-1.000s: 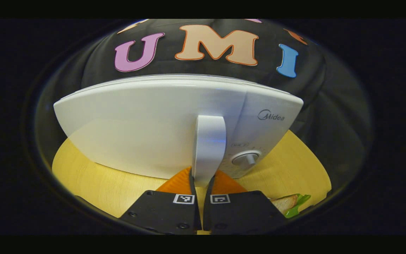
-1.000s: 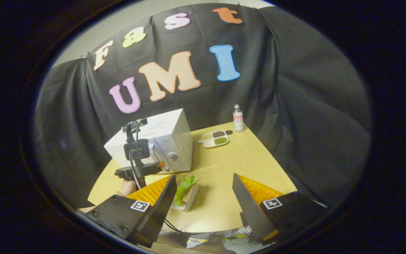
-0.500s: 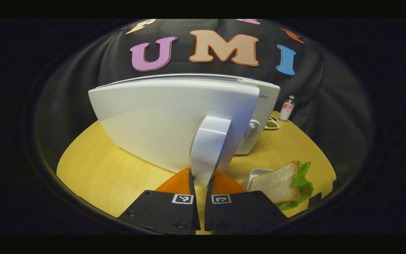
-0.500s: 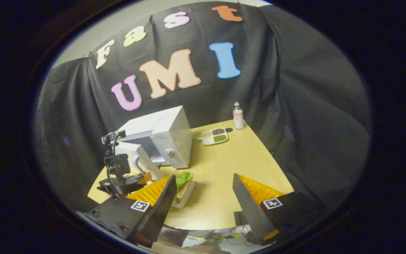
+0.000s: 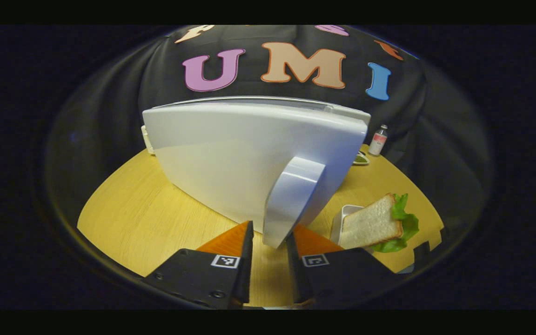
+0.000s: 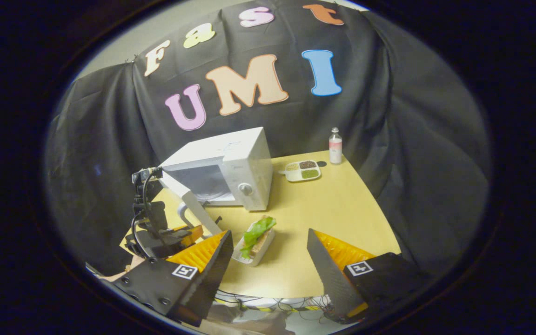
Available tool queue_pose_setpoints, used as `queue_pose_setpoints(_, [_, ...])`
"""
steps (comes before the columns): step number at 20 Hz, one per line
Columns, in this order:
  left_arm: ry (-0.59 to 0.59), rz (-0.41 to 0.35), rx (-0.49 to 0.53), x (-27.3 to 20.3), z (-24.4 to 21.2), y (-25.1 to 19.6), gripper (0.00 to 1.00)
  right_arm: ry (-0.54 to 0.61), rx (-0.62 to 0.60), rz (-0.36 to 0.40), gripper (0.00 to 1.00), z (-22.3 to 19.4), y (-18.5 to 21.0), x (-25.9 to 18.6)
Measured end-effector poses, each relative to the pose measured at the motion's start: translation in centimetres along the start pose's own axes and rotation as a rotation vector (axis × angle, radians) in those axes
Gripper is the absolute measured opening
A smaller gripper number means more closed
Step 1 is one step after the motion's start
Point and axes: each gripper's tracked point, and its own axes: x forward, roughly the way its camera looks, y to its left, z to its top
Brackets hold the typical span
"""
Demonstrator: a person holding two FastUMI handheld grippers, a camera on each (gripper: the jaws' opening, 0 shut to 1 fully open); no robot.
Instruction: Open the microwave oven with the left hand, put the food in, and close the microwave oven.
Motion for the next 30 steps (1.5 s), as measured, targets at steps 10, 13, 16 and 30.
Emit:
queue_pose_setpoints(10, [0.002,-0.153,0.047,-3.7,-0.9,4.8,0.94,-0.006,0.108,-0.069,0.93,-2.6,10.3,-1.4])
queue_pose_setpoints(13, [0.007,-0.186,0.071,-5.3,-1.9,7.3,1.0,-0.012,0.11,-0.108,0.93,-3.9,12.6,-2.3])
queue_pose_setpoints(16, [0.012,-0.195,0.086,-7.2,-3.0,10.3,1.0,-0.018,0.127,-0.142,0.93,-5.2,14.4,-3.4])
queue_pose_setpoints(30, [0.008,-0.093,0.075,-12.1,-4.1,24.5,1.0,-0.035,0.157,-0.196,0.93,-6.9,19.2,-3.9])
